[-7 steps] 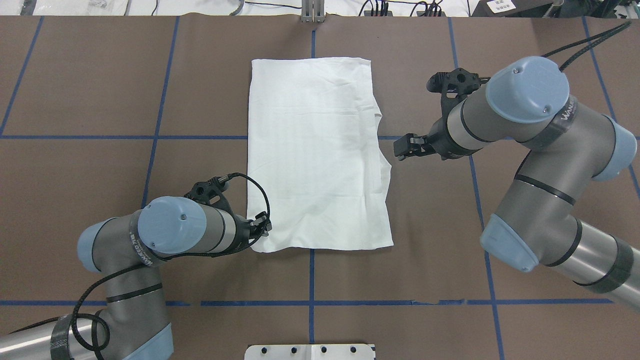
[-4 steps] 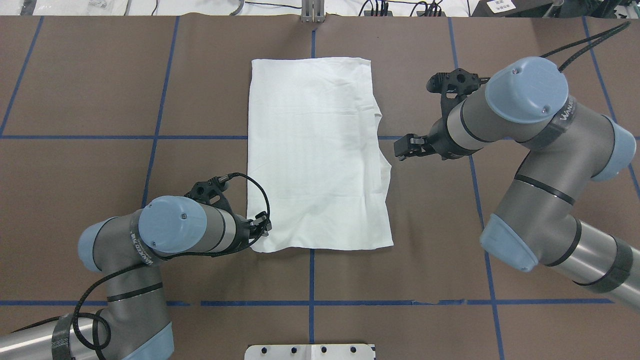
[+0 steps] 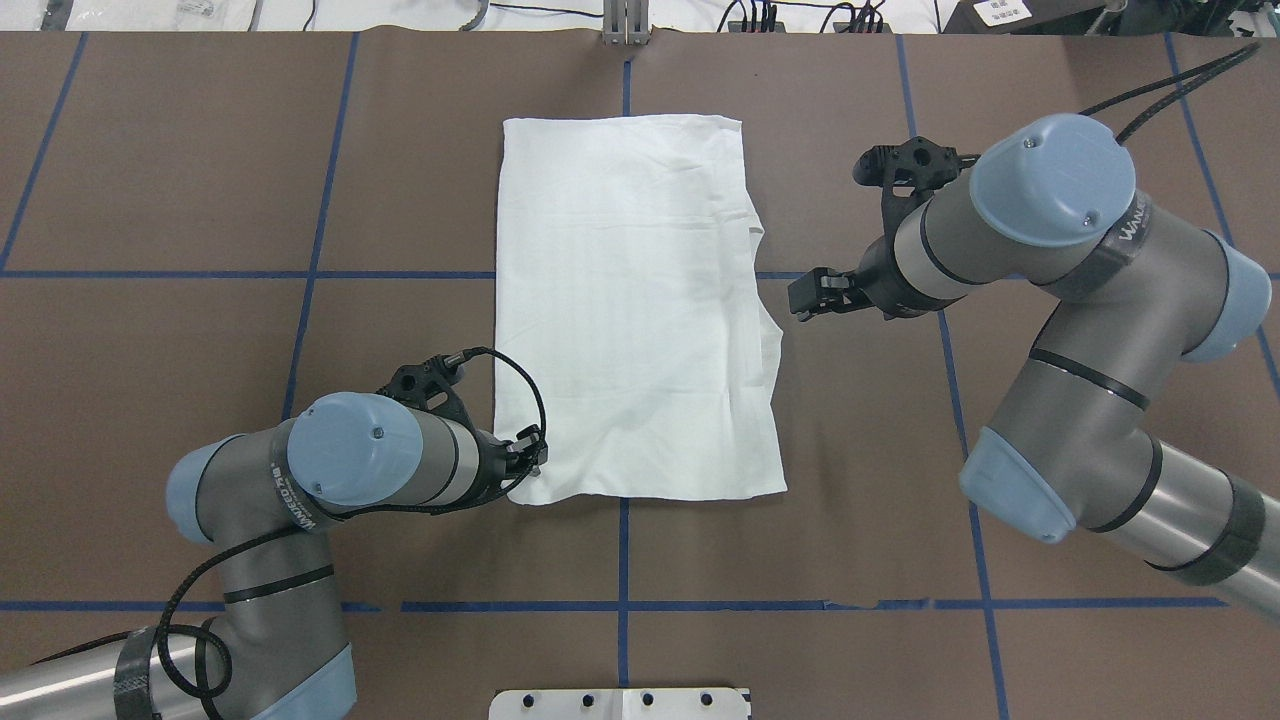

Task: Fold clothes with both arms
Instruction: 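Move the right gripper to the shirt's near corner beside the left gripper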

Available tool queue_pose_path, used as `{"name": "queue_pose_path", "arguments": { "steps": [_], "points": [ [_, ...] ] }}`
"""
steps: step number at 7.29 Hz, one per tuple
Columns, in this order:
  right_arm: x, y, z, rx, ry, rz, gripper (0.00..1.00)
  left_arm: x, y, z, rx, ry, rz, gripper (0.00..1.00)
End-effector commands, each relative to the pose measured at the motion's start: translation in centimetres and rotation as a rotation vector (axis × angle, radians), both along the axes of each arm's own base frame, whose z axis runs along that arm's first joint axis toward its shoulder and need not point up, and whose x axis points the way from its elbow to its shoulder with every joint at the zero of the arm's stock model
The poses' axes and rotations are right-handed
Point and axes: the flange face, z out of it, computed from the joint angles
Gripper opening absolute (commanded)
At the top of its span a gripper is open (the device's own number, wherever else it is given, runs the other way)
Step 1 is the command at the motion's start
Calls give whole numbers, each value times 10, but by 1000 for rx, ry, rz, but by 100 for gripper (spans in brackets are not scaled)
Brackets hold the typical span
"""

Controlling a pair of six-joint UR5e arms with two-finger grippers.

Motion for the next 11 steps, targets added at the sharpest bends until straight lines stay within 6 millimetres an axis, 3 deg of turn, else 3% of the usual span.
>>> {"name": "queue_pose_path", "arguments": {
  "steps": [1, 3, 4, 5, 6, 7, 8, 9, 10, 11],
  "points": [
    [0, 0, 1, 0, 2, 1, 100, -1, 0, -3, 1, 5, 1, 32],
    [0, 0, 0, 1, 1, 1, 100, -1, 0, -2, 2, 2, 0, 29],
    [-1, 0, -1, -9, -3, 6, 100, -2, -1, -3, 4, 4, -3, 19],
    [0, 1, -2, -9, -5, 13, 100, -2, -1, -4, 5, 4, -5, 0],
    [-6, 8, -6, -56, -23, 45, 100, -3, -1, -4, 6, 5, -5, 0],
    [-20, 21, -15, -105, -45, 73, 100, -4, -1, -7, 12, 11, -5, 0],
    [-47, 45, -19, -163, -50, 129, 100, -5, -1, -7, 12, 11, -7, 0],
    [-69, 64, -34, -209, -74, 188, 100, -8, -1, -11, 16, 18, -7, 0],
    [-96, 91, -36, -283, -77, 232, 100, -8, 0, -12, 16, 20, -5, 0],
    [-110, 105, -34, -332, -52, 292, 100, -8, 0, -12, 15, 22, -3, 0]
  ]
}}
